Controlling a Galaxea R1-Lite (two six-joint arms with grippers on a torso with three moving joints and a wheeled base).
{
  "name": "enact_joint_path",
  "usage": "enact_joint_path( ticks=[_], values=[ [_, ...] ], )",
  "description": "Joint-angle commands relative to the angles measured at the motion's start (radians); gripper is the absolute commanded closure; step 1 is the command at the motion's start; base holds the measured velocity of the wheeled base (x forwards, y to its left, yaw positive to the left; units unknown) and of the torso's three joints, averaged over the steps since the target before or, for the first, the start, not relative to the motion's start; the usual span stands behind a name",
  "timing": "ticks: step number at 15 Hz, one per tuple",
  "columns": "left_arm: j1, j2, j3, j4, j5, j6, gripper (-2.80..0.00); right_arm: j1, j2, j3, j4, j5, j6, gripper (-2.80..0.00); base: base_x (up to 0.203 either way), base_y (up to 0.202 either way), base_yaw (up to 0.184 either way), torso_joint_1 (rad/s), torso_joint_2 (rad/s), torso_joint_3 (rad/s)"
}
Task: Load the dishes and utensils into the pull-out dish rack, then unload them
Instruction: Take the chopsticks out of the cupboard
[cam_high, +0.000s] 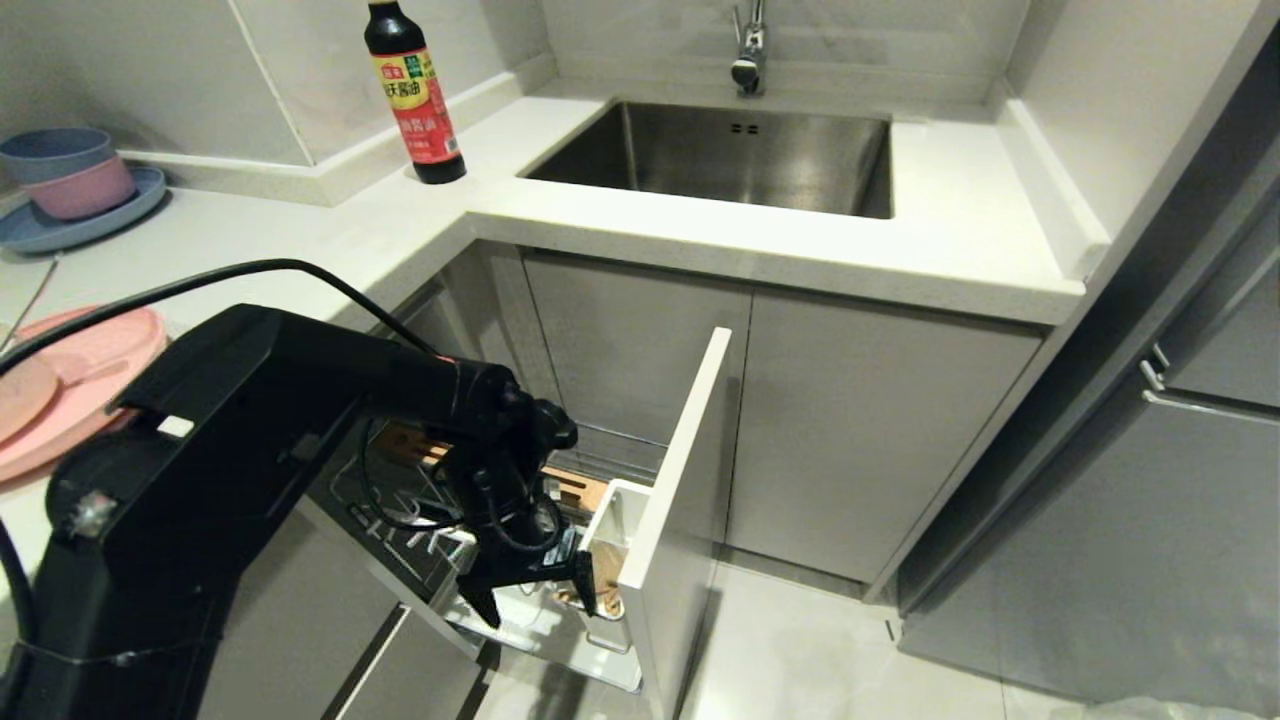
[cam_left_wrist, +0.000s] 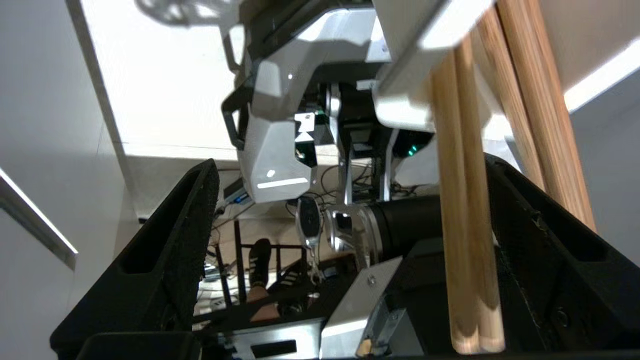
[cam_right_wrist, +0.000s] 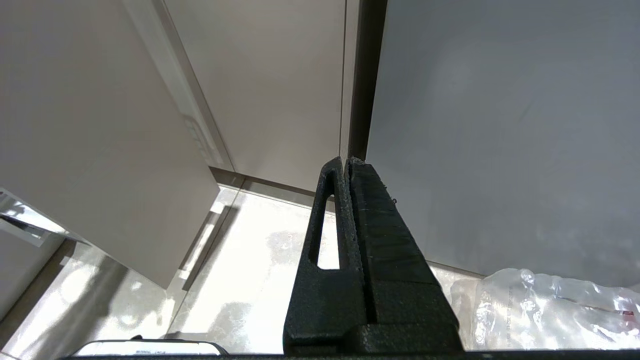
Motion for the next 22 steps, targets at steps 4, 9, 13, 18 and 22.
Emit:
enact_joint_path(
  ticks=[4,9,13,18,22],
  values=[
    [-0.02,0.028,-0.032,0.017,0.018,-0.004,-2.8,0.0,0.0,0.0,0.001,-0.001,0.0,0.0,0.0,0.0,0.0,0.0,0.0,0.0],
    [-0.04,0.039,-0.065,0.092,0.053,0.004,-2.8,0.0,0.0,-0.001,-0.001,0.001,0.0,0.0,0.0,0.0,0.0,0.0,0.0,0.0],
    [-0.038,0.041,-0.063,0.124,0.076,0.033,-2.8,0.0,-0.001,0.001,-0.001,0.001,0.0,0.0,0.0,0.0,0.0,0.0,0.0,0.0],
    [-0.038,0.053,-0.064,0.124,0.076,0.03,-2.8,0.0,0.0,0.0,0.001,0.001,0.0,0.0,0.0,0.0,0.0,0.0,0.0,0.0],
    [-0.046,0.049,-0.087,0.124,0.075,0.034,-2.8,0.0,0.0,0.0,0.001,0.0,0.0,0.0,0.0,0.0,0.0,0.0,0.0,0.0]
  ],
)
